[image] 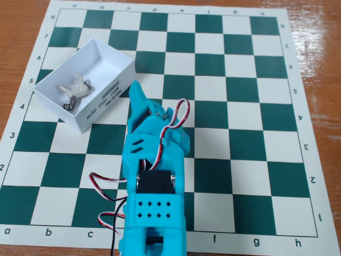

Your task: Grab the toy horse and put it in the box.

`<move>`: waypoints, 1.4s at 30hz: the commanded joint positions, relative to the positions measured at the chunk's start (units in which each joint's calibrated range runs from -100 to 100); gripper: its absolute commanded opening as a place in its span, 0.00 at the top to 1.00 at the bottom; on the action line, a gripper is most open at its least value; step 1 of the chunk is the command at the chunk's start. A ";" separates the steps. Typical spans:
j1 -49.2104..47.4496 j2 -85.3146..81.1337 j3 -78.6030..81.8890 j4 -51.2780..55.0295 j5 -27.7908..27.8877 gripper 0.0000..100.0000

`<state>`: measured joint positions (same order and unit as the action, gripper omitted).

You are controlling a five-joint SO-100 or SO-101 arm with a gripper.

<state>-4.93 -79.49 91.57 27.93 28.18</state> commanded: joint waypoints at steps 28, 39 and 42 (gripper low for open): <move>0.86 -20.07 8.43 41.42 -4.03 0.69; -3.29 -20.07 8.43 42.58 -3.98 0.69; -5.79 -20.07 8.43 43.33 -3.98 0.69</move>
<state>-8.59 -99.15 99.64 70.67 24.12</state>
